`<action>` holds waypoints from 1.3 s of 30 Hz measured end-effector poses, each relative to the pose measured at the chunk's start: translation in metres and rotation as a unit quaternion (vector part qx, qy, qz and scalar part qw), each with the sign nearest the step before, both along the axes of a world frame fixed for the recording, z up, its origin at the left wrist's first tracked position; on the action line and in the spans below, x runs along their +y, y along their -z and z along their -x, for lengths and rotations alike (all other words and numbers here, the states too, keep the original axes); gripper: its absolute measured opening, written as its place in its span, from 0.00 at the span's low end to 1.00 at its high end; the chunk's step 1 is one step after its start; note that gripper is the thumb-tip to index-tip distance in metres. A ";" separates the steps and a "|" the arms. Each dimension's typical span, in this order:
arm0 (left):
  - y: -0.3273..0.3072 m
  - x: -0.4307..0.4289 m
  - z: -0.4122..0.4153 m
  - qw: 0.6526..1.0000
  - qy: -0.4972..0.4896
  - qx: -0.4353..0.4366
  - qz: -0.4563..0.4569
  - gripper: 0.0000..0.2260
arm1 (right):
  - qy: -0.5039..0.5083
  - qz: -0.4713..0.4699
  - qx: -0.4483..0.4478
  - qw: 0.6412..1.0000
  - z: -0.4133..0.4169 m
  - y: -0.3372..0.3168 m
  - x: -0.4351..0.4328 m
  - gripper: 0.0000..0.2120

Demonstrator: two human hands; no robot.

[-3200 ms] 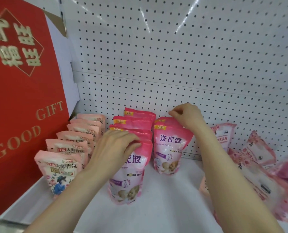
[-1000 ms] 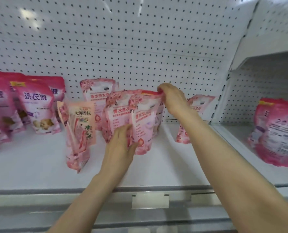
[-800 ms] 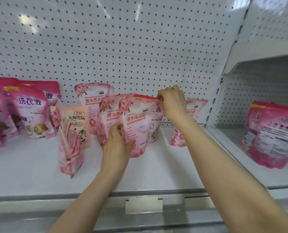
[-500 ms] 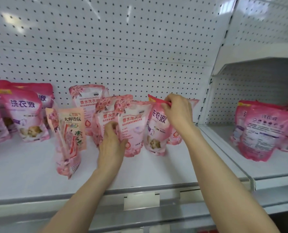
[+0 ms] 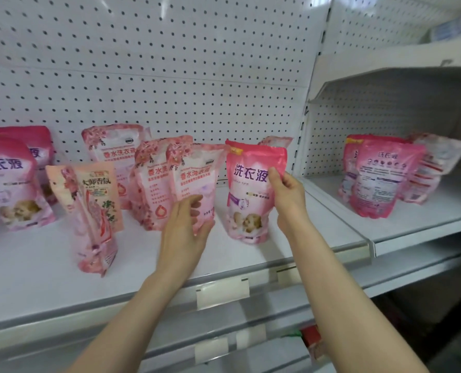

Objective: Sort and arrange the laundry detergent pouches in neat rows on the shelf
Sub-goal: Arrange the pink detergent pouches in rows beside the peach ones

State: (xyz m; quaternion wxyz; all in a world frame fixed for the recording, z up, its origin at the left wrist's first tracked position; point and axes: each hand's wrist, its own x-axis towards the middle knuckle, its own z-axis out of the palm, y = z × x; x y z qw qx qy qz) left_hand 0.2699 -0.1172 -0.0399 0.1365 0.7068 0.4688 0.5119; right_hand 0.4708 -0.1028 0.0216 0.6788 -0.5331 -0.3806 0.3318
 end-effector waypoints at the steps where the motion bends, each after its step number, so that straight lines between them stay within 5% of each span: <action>1: -0.003 -0.001 -0.006 0.999 0.032 -0.015 0.024 0.24 | -0.005 -0.005 0.011 1.000 -0.004 -0.002 -0.006 0.12; 4: -0.014 -0.002 -0.036 0.980 0.145 -0.062 0.123 0.28 | -0.038 -0.029 0.050 0.998 -0.019 -0.005 -0.023 0.09; 7: -0.025 -0.005 -0.072 0.936 0.234 -0.140 0.223 0.18 | -0.087 -0.046 0.084 0.992 -0.040 -0.009 -0.033 0.08; 13: -0.025 0.000 -0.145 0.904 0.254 -0.229 0.256 0.13 | -0.117 -0.053 0.053 0.990 -0.109 -0.014 -0.031 0.07; 15: -0.021 0.004 -0.168 0.906 0.233 -0.242 0.257 0.10 | -0.043 -0.074 -0.042 0.995 -0.147 -0.011 -0.025 0.09; 17: -0.018 0.008 -0.186 0.908 0.209 -0.261 0.254 0.08 | 0.136 -0.096 -0.131 0.977 -0.194 -0.004 -0.018 0.11; 20: -0.013 0.014 -0.202 0.908 0.163 -0.289 0.254 0.06 | 0.309 -0.034 -0.126 0.942 -0.265 0.012 -0.010 0.24; 24: -0.008 0.020 -0.211 0.914 0.105 -0.308 0.242 0.10 | 0.228 0.096 -0.160 0.956 -0.311 0.032 0.004 0.26; 27: -0.006 0.018 -0.214 0.921 0.085 -0.311 0.217 0.11 | 0.226 0.090 -0.236 0.941 -0.309 0.038 0.002 0.20; 32: 0.000 0.011 -0.222 0.926 0.073 -0.322 0.181 0.12 | 0.195 0.079 -0.372 0.904 -0.274 0.039 -0.002 0.26; 35: 0.001 0.010 -0.224 0.927 0.065 -0.337 0.153 0.15 | 0.150 0.077 -0.385 0.907 -0.261 0.038 -0.002 0.33; 39: 0.001 0.010 -0.224 0.931 0.059 -0.334 0.135 0.17 | 0.131 0.118 -0.403 0.898 -0.268 0.039 -0.002 0.28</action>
